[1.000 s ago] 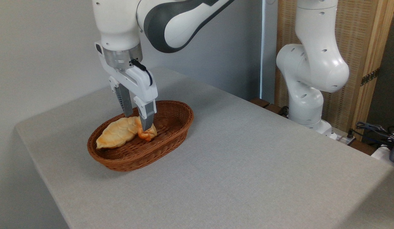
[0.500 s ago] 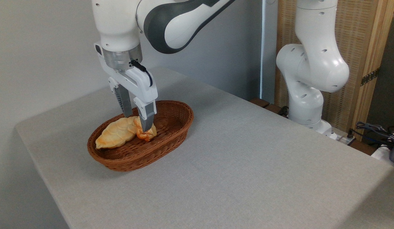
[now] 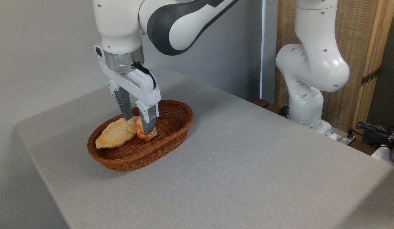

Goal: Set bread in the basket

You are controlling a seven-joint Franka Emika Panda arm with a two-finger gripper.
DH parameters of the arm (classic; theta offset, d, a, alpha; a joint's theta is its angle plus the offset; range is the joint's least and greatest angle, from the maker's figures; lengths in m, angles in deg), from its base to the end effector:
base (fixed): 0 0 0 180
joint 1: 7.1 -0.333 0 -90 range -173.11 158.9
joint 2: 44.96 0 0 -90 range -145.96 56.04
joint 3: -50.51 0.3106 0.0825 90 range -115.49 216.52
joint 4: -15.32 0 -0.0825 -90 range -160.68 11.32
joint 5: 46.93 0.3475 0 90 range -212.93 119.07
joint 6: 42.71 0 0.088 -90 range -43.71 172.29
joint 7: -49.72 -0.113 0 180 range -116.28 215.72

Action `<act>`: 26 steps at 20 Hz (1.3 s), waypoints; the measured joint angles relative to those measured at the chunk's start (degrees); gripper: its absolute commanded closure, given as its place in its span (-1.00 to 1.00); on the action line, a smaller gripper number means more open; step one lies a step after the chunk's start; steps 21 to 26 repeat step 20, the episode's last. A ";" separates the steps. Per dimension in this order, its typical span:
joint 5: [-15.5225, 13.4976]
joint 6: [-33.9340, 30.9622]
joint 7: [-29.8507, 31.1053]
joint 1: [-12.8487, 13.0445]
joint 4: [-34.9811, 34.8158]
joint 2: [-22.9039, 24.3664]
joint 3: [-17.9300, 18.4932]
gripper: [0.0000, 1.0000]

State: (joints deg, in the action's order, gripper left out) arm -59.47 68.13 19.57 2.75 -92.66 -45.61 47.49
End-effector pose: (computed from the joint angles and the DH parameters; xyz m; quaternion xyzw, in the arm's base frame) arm 0.5175 -0.1347 0.5020 0.9381 -0.3301 0.0344 0.0990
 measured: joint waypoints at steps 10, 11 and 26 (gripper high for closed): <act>4.38 0.00 -2.48 -0.44 0.32 1.57 7.45 -1.00; 4.97 0.00 -3.76 -0.46 0.34 1.89 8.28 -1.00; 5.94 -0.04 -8.72 -0.49 0.24 2.66 11.82 -1.00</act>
